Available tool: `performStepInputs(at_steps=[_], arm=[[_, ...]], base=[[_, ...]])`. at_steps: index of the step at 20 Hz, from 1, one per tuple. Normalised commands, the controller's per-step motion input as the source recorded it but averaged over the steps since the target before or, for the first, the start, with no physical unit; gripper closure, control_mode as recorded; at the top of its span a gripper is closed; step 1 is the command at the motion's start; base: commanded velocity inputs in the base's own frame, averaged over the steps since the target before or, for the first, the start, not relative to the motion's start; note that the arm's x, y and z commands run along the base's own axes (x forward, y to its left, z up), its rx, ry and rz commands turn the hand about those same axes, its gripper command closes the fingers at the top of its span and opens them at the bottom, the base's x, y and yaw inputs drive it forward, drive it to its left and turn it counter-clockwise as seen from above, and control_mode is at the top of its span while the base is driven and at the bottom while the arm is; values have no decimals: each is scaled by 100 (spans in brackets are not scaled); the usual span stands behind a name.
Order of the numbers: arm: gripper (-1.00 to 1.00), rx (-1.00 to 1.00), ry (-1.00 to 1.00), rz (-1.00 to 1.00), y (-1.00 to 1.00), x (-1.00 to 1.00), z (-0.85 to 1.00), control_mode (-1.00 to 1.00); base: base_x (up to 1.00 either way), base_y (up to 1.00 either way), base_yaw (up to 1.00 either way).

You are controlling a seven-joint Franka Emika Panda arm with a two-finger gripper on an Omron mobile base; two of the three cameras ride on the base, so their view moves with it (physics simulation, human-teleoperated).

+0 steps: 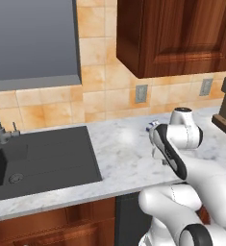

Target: Gather the eggs and milk located in the vicinity of the sink area and place them right next to the bowl.

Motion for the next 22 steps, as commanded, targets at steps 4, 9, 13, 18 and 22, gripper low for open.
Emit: performStepInputs(at_steps=[4, 9, 13, 18, 22], arm=[[100, -5, -18, -36, 28, 2, -9, -100], [100, -16, -12, -39, 31, 20, -2, -100], [100, -40, -9, -35, 27, 61, -15, -100], [100, -8, -3, -18, 2, 27, -12, -100], [100, 0, -2, 0, 1, 36, 0, -100]], base=[[0, 0, 0], [0, 0, 0], [0, 0, 0], [0, 0, 0], [0, 0, 0]])
